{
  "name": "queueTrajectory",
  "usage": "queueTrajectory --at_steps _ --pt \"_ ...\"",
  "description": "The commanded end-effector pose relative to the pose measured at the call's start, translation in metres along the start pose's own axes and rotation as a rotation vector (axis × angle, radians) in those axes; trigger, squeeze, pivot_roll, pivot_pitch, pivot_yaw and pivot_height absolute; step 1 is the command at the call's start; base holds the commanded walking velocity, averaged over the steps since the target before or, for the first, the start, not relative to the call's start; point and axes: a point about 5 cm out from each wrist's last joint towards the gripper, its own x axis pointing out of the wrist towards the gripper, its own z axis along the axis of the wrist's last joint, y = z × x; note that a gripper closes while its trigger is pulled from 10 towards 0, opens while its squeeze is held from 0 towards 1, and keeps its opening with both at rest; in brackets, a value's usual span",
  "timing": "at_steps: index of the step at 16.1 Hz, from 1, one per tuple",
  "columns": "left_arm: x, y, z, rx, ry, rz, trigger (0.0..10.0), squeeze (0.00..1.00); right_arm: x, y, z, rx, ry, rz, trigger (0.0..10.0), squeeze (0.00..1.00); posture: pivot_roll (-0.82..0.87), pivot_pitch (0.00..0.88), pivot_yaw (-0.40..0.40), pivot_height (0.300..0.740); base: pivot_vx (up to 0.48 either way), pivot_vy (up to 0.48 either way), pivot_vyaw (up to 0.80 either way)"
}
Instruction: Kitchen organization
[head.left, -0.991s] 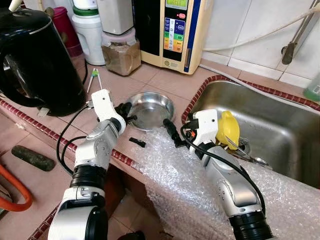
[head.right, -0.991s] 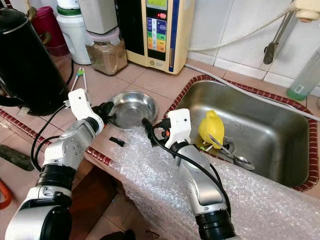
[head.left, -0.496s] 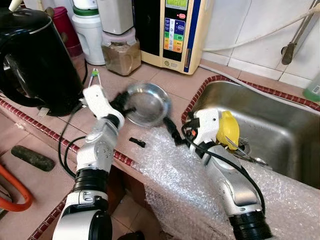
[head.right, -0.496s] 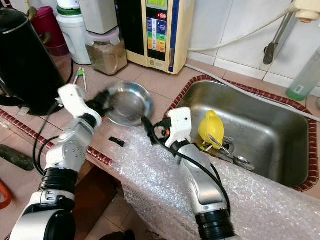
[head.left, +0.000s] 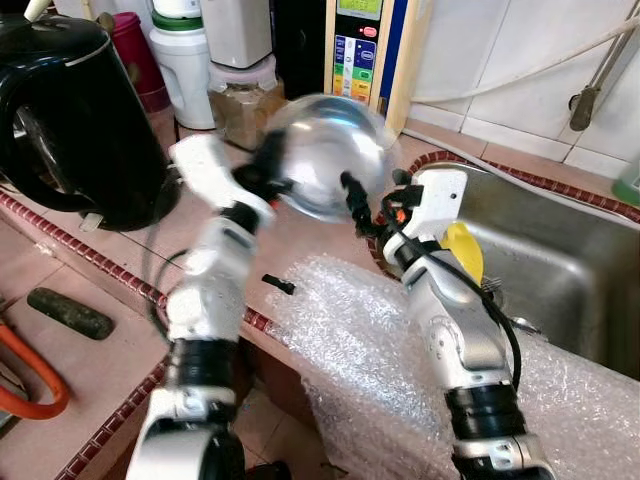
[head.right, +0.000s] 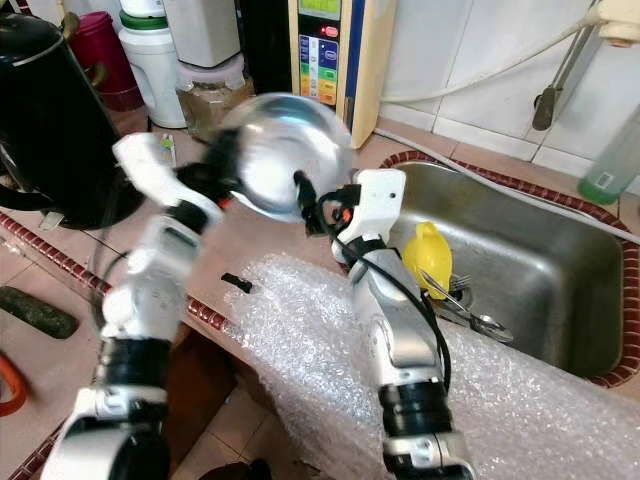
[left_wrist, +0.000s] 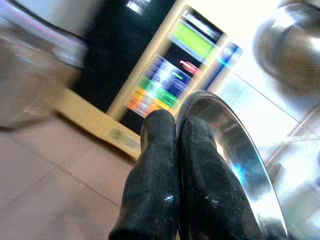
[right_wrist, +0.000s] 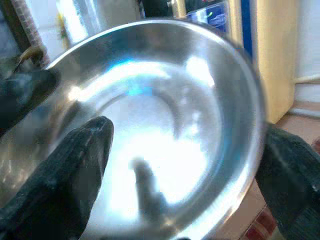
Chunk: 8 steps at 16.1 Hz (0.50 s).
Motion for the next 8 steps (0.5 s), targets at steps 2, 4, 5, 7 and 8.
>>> queueTrajectory --at_steps 2,4,5,7,8 --pt "-0.001 -0.011 -0.001 0.002 0.015 -0.075 0.0 0.00 0.003 -0.009 0.007 -0.012 -0.031 -0.032 10.0 0.00 0.04 0.053 0.024 0.740 0.000 0.000 0.00" --pt "-0.001 -0.015 -0.001 -0.004 0.013 -0.099 0.0 0.00 0.002 -0.015 0.007 -0.022 -0.033 -0.056 10.0 0.00 0.04 0.051 0.024 0.740 0.000 0.000 0.00" --pt "-0.001 -0.017 0.000 -0.009 0.015 -0.112 0.0 0.00 0.002 -0.023 0.006 -0.004 -0.029 -0.106 10.0 0.00 0.04 0.048 0.025 0.740 0.000 0.000 0.00" --pt "-0.002 -0.016 0.000 -0.005 0.016 -0.111 0.0 0.00 0.003 -0.026 0.007 0.119 -0.048 -0.126 0.0 0.00 0.04 0.043 0.029 0.740 0.000 0.000 0.00" --pt "-0.002 -0.016 0.000 -0.004 0.017 -0.111 0.0 0.00 0.004 -0.026 0.007 0.122 -0.047 -0.125 0.0 0.00 0.04 0.043 0.030 0.740 0.000 0.000 0.00"
